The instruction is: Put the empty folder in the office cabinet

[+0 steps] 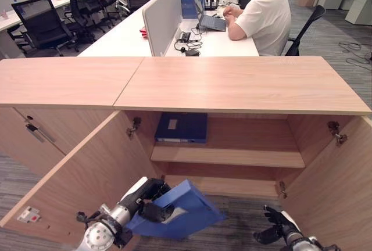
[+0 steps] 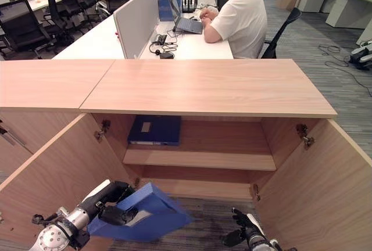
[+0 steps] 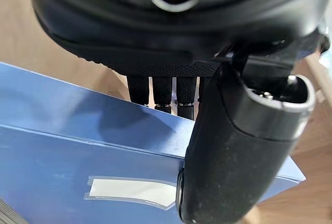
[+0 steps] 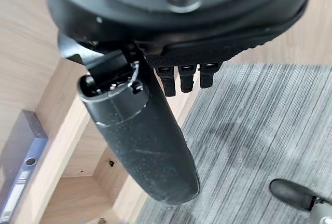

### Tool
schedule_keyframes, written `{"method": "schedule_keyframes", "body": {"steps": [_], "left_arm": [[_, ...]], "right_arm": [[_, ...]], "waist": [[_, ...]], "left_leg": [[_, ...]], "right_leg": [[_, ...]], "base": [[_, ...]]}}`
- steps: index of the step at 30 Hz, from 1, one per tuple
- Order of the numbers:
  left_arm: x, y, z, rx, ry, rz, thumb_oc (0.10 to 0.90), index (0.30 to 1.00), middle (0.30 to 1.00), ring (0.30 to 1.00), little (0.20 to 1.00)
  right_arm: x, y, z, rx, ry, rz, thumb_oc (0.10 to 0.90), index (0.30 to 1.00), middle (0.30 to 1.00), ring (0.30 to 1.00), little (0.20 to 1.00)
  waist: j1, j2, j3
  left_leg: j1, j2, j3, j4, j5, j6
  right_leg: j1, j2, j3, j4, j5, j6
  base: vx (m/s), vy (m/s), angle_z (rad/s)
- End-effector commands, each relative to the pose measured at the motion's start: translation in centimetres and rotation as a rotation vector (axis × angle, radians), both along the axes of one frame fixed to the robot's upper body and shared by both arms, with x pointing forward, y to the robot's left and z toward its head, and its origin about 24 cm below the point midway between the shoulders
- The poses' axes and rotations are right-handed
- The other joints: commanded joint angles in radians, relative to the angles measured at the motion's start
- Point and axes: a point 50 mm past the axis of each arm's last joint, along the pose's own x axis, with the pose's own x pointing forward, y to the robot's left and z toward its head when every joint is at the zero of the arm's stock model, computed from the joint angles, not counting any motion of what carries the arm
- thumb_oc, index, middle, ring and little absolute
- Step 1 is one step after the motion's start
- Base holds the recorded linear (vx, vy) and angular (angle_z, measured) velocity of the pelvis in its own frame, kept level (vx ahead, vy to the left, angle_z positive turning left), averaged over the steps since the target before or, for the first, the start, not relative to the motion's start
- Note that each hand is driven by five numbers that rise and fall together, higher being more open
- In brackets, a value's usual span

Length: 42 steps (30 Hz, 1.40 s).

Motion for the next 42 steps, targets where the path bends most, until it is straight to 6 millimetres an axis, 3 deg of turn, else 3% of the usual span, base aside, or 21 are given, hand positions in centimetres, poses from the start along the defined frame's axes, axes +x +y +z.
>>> {"method": "schedule_keyframes", "body": {"steps": [1,4,5,10,12,18,26,37,42], "left_arm": [[3.5,-0.2,5.2,-0.012,-0.331,-0.029,0.4,0.3,0.3,0.3,0.3],[3.8,-0.8,5.6,-0.036,-0.356,-0.047,0.4,0.3,0.3,0.3,0.3],[4.1,-1.3,5.9,-0.062,-0.369,-0.065,0.4,0.3,0.3,0.3,0.3],[4.7,-2.6,6.3,-0.116,-0.388,-0.109,0.4,0.3,0.3,0.3,0.3],[5.3,-4.0,6.8,-0.144,-0.404,-0.171,0.4,0.3,0.3,0.3,0.3],[6.0,-5.4,7.7,-0.182,-0.43,-0.238,0.4,0.3,0.3,0.3,0.3],[6.8,-6.3,8.0,-0.169,-0.459,-0.269,0.4,0.3,0.3,0.3,0.3],[7.8,-6.9,8.5,-0.143,-0.51,-0.277,0.4,0.3,0.3,0.3,0.3],[8.2,-8.2,9.7,-0.229,-0.546,-0.311,0.4,0.3,0.3,0.3,0.3]], "right_arm": [[5.6,-1.2,4.8,-0.109,-0.253,0.102,0.8,0.9,0.9,0.9,0.9],[7.0,-0.2,6.4,-0.095,-0.334,0.165,0.8,0.9,0.9,0.9,0.9],[7.9,0.9,7.1,-0.075,-0.374,0.227,0.8,0.9,0.9,0.9,0.9],[9.0,3.4,8.3,-0.018,-0.43,0.35,0.8,0.9,0.9,0.9,0.9],[9.8,5.4,8.7,0.009,-0.45,0.449,0.8,0.9,0.9,0.9,0.9],[11.2,8.0,10.3,0.008,-0.52,0.58,0.8,0.9,0.9,0.9,0.9],[11.4,11.2,11.3,0.148,-0.533,0.7,0.8,0.9,0.9,0.9,0.9],[11.3,13.1,11.3,0.187,-0.491,0.821,0.8,0.9,0.9,0.9,0.9],[11.4,13.6,11.0,0.209,-0.481,0.812,0.8,0.9,0.9,0.9,0.9]], "waist": [[0.005,-0.013,-0.02],[0.005,-0.013,-0.021],[0.007,-0.015,-0.019],[0.009,-0.016,-0.021],[0.01,-0.015,-0.023],[0.014,-0.013,-0.024],[0.019,-0.014,-0.027],[0.024,-0.017,-0.03],[0.023,-0.016,-0.033]], "left_leg": [[0.098,-0.026,-0.032,-0.001,-0.19,0.01],[0.097,-0.026,-0.032,-0.001,-0.187,0.01],[0.092,-0.027,-0.031,-0.001,-0.177,0.01],[0.091,-0.029,-0.031,-0.001,-0.175,0.01],[0.091,-0.029,-0.031,-0.001,-0.174,0.009],[0.092,-0.029,-0.03,-0.001,-0.173,0.008],[0.092,-0.029,-0.029,-0.001,-0.172,0.005],[0.091,-0.029,-0.031,-0.001,-0.172,0.002],[0.092,-0.029,-0.032,-0.001,-0.172,0.002]], "right_leg": [[-0.05,0.022,-0.064,0.008,-0.029,0.026],[-0.052,0.021,-0.063,0.008,-0.027,0.025],[-0.056,0.02,-0.061,0.008,-0.018,0.024],[-0.058,0.02,-0.062,0.008,-0.017,0.023],[-0.057,0.019,-0.062,0.008,-0.018,0.022],[-0.057,0.017,-0.063,0.008,-0.018,0.022],[-0.055,0.015,-0.066,0.008,-0.02,0.023],[-0.054,0.013,-0.069,0.008,-0.022,0.023],[-0.052,0.012,-0.071,0.008,-0.024,0.022]], "base": [[0.0,0.0,0.0],[-0.01,-0.001,0.0],[0.0,0.0,0.0],[-0.02,0.0,0.0],[0.0,0.0,0.0],[0.0,0.0,0.0],[0.0,0.0,0.0],[0.0,0.0,0.0],[0.0,0.0,0.0]]}}
